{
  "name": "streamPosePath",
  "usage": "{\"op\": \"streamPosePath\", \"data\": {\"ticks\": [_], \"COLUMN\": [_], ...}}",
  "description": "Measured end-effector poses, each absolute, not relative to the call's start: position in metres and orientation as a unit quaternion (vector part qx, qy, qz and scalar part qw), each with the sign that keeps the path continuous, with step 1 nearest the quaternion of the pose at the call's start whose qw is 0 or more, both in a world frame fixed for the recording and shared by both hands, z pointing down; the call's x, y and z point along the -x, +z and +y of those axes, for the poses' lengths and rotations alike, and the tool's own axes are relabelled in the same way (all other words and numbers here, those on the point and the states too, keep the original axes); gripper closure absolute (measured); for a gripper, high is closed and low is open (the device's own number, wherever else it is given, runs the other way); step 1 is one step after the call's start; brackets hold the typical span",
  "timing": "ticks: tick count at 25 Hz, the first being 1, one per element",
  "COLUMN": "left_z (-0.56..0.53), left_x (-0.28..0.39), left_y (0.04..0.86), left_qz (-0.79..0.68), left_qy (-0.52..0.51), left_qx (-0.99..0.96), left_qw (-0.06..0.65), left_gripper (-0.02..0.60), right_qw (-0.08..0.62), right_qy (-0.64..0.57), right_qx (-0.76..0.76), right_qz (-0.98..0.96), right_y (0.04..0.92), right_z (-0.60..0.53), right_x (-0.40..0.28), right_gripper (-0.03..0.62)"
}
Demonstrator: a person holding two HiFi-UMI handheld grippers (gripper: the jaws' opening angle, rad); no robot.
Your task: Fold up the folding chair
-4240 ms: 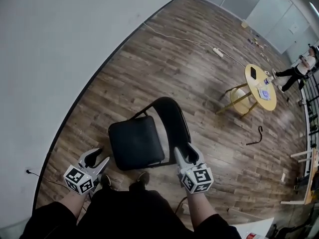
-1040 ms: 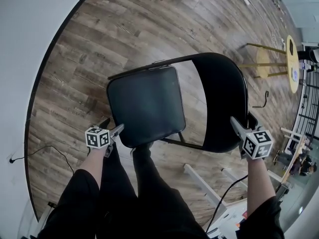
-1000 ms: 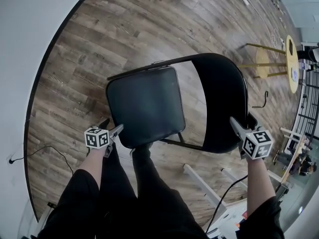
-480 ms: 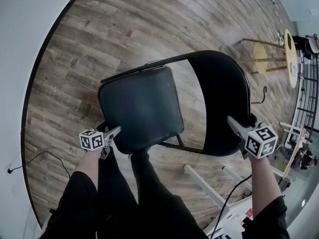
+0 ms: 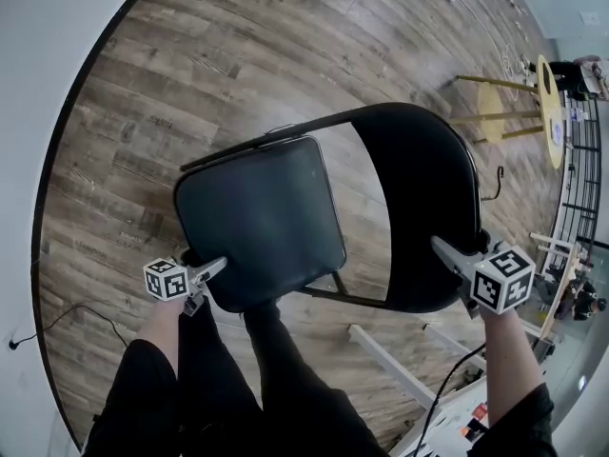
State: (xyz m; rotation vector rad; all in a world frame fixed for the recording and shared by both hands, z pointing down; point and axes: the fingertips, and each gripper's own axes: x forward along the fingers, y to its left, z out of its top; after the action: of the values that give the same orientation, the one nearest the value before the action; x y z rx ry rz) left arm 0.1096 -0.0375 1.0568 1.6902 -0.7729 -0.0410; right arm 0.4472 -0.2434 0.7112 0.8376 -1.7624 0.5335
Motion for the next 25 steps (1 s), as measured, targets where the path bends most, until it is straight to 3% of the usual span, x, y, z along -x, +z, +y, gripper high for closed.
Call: {"op": "streamPosePath", "data": {"ticks": [11,25], "left_z": [-0.038,-0.036], "left_x": [-0.112,-0.114], "left_y": [1.058,1.043], "left_qz": [-0.303,-0.304], "left_qy": [-0.039,-0.083], "left_qx": [-0.706,-0.702], "left_qw": [0.639,0.638], "left_gripper": [0.23,0.285], "right_qw": [0.517,0.495], "right_qy": [0.249,0.273], "right_qx": [-0.343,-0.335], "right_qz": [-0.744,-0.754], "right_y": [0.71,0.691], "right_z": [-0.245,-0.24], "right_x": [-0.444,-0.433], "right_gripper": [0.362,0.423]}}
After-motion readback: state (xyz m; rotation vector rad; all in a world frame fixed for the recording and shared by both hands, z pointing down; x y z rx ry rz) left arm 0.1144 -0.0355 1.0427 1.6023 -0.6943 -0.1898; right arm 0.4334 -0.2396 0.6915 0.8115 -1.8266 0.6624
